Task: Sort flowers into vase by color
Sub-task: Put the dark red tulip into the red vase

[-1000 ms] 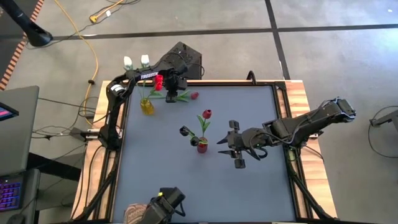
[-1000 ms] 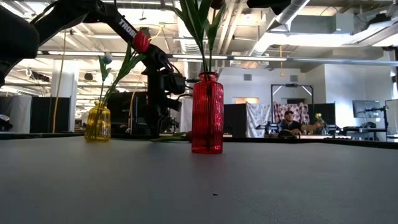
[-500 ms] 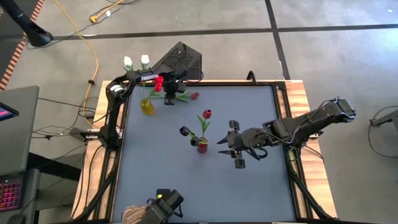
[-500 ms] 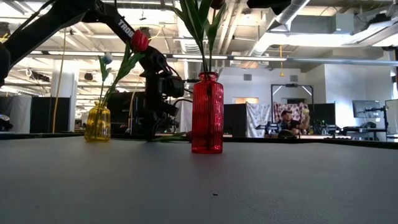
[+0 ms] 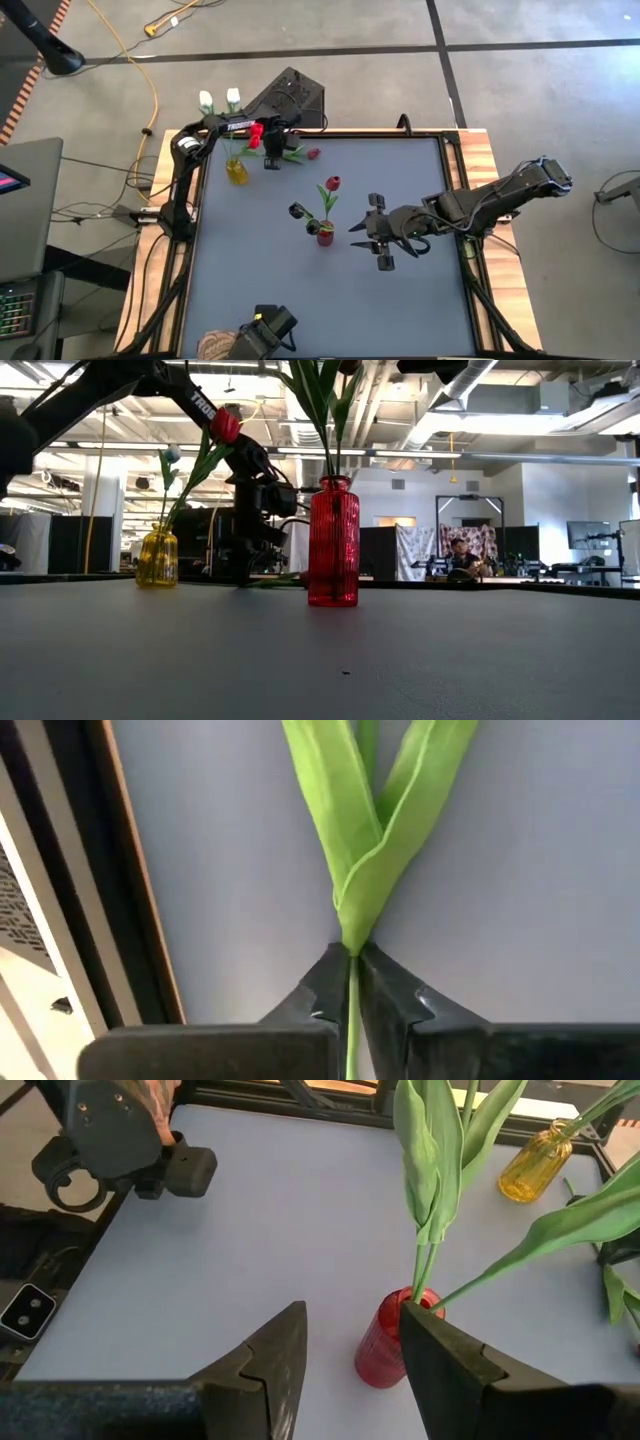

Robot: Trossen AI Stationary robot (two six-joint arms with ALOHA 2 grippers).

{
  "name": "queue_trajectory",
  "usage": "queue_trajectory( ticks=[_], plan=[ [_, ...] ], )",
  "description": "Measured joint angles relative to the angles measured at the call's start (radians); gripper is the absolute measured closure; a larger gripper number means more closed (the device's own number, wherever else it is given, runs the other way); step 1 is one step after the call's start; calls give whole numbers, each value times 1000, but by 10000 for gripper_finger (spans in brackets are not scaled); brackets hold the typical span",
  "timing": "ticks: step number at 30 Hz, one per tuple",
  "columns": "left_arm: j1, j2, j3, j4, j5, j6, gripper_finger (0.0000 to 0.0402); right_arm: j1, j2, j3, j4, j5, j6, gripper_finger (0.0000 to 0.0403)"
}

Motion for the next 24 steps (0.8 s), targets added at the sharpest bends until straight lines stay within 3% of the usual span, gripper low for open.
queue_trajectory(
  ticks=[12, 24],
  plan=[
    [0, 7, 102, 13, 61, -22, 401, 1, 0, 0, 0, 0, 1, 216],
    [8, 5, 293, 11, 7, -23, 401, 1, 0, 0, 0, 0, 1, 216]
  ],
)
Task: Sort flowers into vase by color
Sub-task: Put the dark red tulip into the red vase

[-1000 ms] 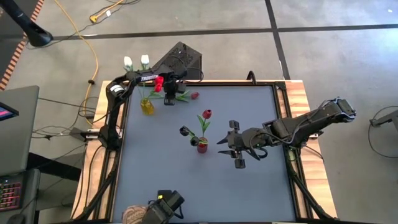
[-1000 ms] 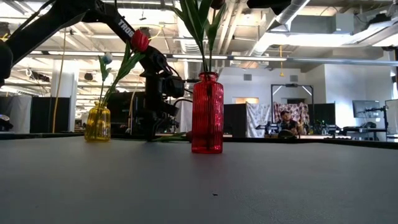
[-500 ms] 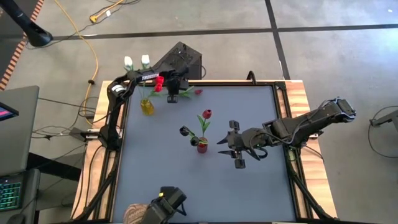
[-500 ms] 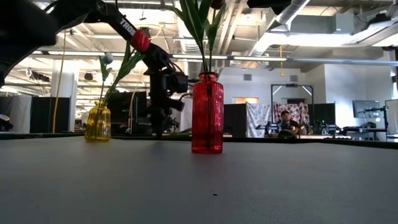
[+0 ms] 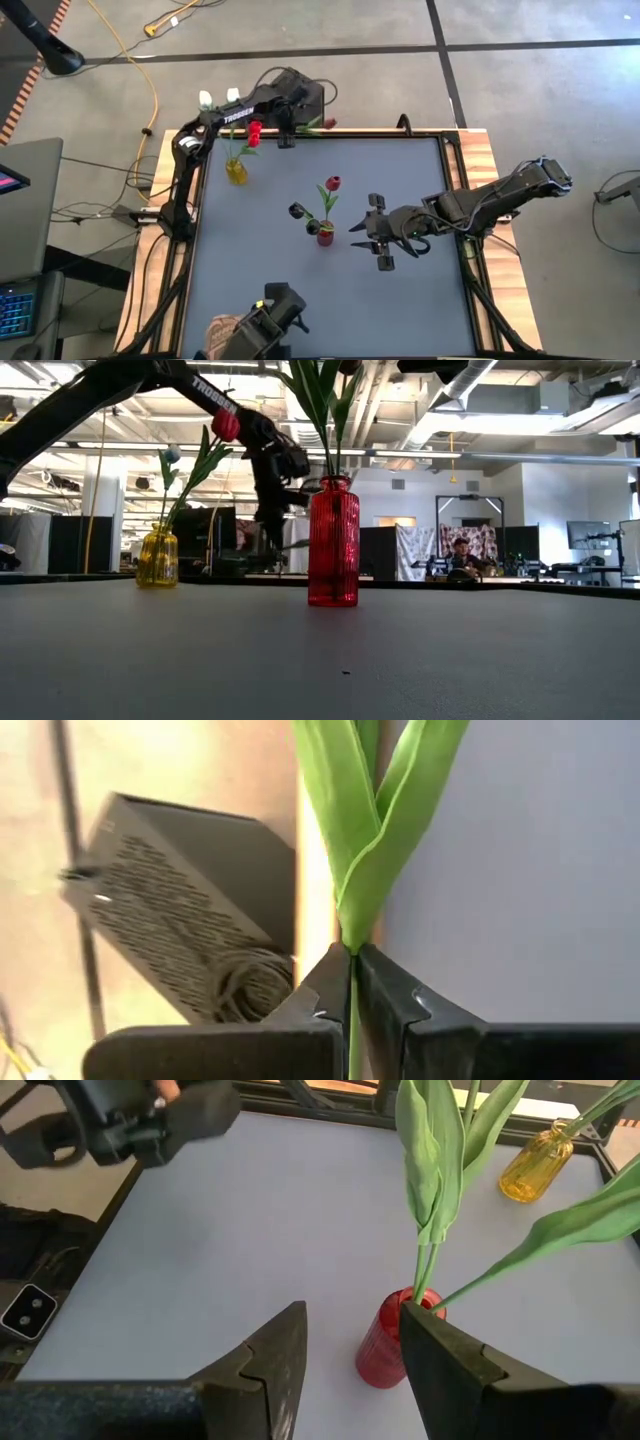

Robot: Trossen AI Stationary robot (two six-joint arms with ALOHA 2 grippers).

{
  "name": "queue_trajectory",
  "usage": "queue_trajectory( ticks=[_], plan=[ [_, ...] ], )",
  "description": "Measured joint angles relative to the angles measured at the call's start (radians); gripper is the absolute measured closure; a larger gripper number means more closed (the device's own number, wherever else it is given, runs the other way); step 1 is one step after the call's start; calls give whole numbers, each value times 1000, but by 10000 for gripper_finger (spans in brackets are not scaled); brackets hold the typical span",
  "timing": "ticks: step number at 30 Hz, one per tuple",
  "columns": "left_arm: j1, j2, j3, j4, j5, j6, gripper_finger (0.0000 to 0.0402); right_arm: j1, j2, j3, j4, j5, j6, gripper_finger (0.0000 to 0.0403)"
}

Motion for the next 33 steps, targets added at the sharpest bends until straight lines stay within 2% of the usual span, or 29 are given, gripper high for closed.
queue_trajectory(
  ticks=[4, 8, 13, 19, 22, 33],
  plan=[
    [12, -2, 80, 14, 5, -15, 401, 0, 0, 0, 0, 0, 0, 216],
    [32, -2, 176, 17, 65, -53, 401, 0, 0, 0, 0, 0, 0, 216],
    [64, -2, 298, 16, 221, -135, 401, 8, 0, 0, -6, 0, 0, 216],
    [103, -3, 445, 14, 485, -249, 401, 7, 0, 0, -39, 0, 7, 216],
    [110, -16, 486, 40, 564, -292, 401, 7, 0, 0, -41, 1, 8, 216],
    [125, -240, 466, 101, 575, -337, 401, 4, 0, 0, -49, 1, -1, 216]
  ],
)
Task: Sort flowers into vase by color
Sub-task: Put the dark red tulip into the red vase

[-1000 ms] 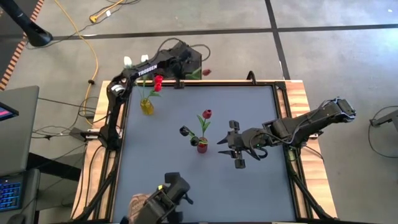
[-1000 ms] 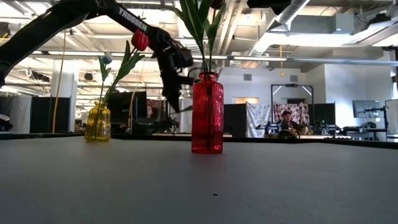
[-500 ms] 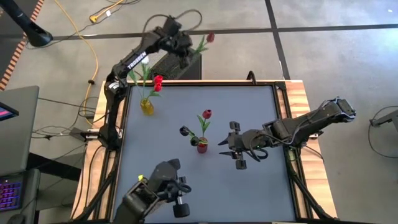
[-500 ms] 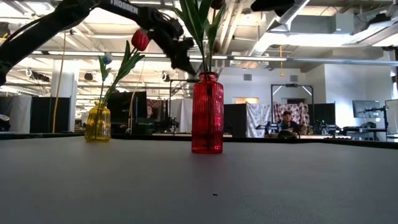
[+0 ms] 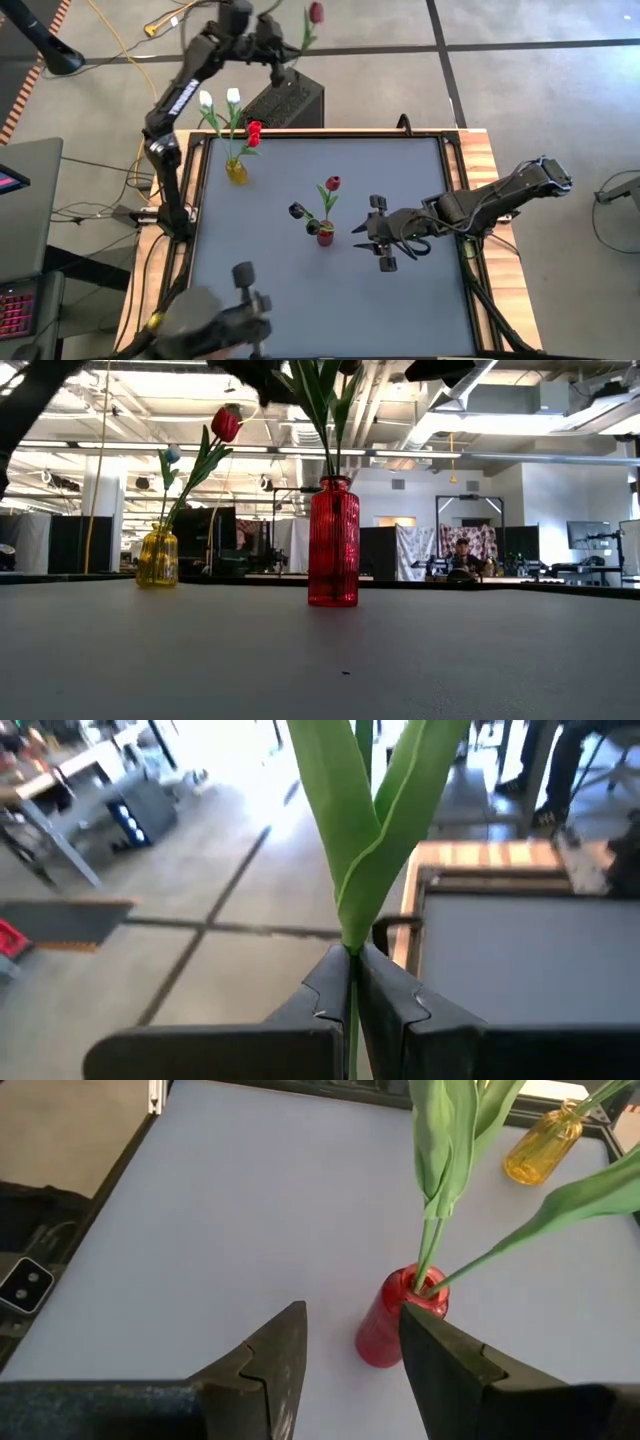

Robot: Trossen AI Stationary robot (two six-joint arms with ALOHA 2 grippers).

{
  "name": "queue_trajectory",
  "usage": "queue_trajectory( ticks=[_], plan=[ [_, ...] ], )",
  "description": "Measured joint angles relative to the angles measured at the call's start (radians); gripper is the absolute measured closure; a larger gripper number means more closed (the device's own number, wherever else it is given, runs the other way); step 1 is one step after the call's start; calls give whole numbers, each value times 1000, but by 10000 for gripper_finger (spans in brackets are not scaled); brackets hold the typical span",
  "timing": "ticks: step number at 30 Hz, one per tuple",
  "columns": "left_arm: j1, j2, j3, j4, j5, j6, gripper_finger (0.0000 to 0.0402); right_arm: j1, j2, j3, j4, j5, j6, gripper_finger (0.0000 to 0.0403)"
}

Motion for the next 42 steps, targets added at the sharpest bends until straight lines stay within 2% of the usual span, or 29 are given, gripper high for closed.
queue_trajectory(
  ticks=[8, 16, 21, 27, 32, 38, 42],
  plan=[
    [-29, -191, 0, -1, 125, -90, 401, -6, 0, 0, 2, 1, 0, 216],
    [-144, -340, 0, -37, 205, -137, 401, -5, 0, 0, 3, 1, 8, 216],
    [-281, -394, 0, -149, 188, -112, 401, -3, 0, 0, 3, 0, 9, 216],
    [-487, -433, -25, -196, -4, -126, 401, 13, 0, 0, 2, 0, 16, 216],
    [-662, -533, -210, -53, -181, -196, 401, 45, 0, 0, -2, 0, 103, 216],
    [-834, -732, -609, 274, -244, -279, 401, 149, 0, 0, -11, 7, 214, 216],
    [-918, -852, -866, 522, -325, -325, 401, 225, 0, 0, -13, 61, 269, 216]
  ],
)
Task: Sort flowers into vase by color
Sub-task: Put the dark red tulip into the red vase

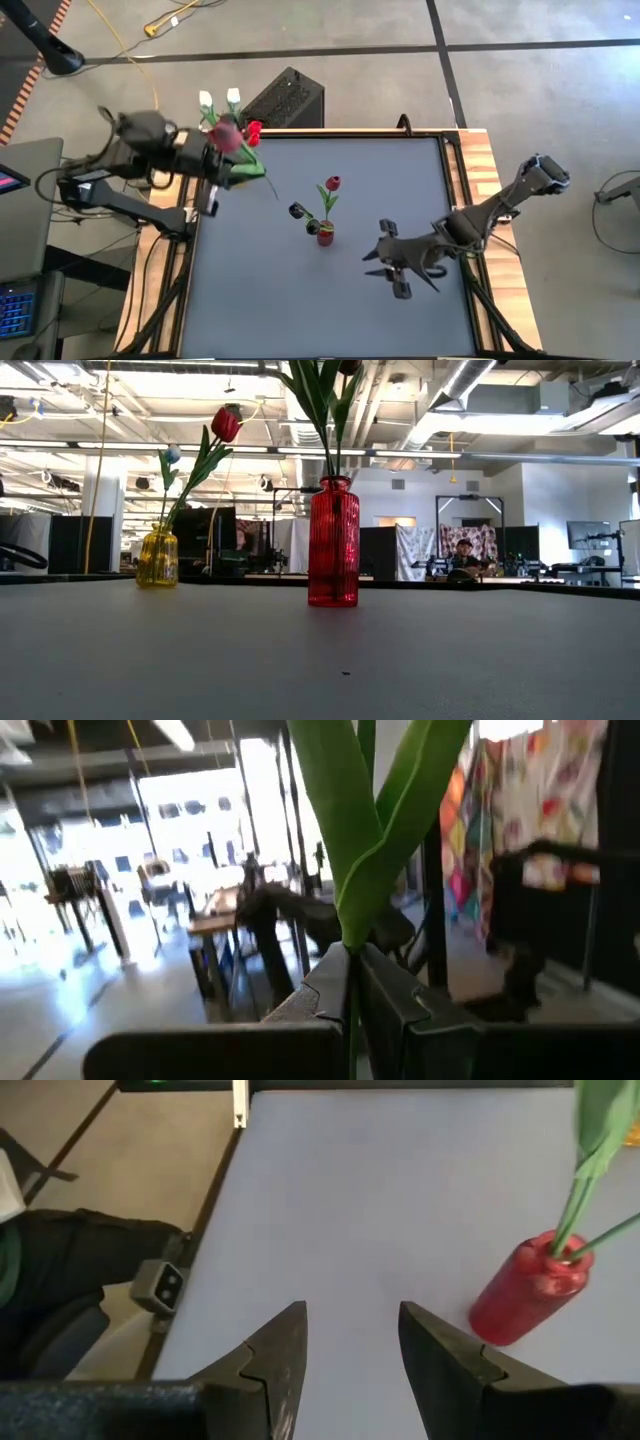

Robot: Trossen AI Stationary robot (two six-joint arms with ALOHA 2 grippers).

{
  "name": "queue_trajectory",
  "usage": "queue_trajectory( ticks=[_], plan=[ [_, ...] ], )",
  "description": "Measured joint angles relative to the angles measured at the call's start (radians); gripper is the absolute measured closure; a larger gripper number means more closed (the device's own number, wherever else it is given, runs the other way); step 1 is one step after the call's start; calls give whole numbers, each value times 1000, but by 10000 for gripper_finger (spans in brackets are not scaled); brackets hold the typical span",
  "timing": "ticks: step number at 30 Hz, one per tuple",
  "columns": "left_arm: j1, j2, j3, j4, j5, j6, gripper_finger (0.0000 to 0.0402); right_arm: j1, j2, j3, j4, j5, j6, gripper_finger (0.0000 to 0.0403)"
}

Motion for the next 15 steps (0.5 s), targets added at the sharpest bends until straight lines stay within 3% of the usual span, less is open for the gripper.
queue_trajectory(
  ticks=[8, 15],
  plan=[
    [-74, -139, -385, 478, -37, -87, 401, 133, 0, 0, -4, 147, 85, 216],
    [-113, -127, -552, 760, 106, -200, 401, 199, 0, 0, -18, 236, 113, 216]
  ],
)
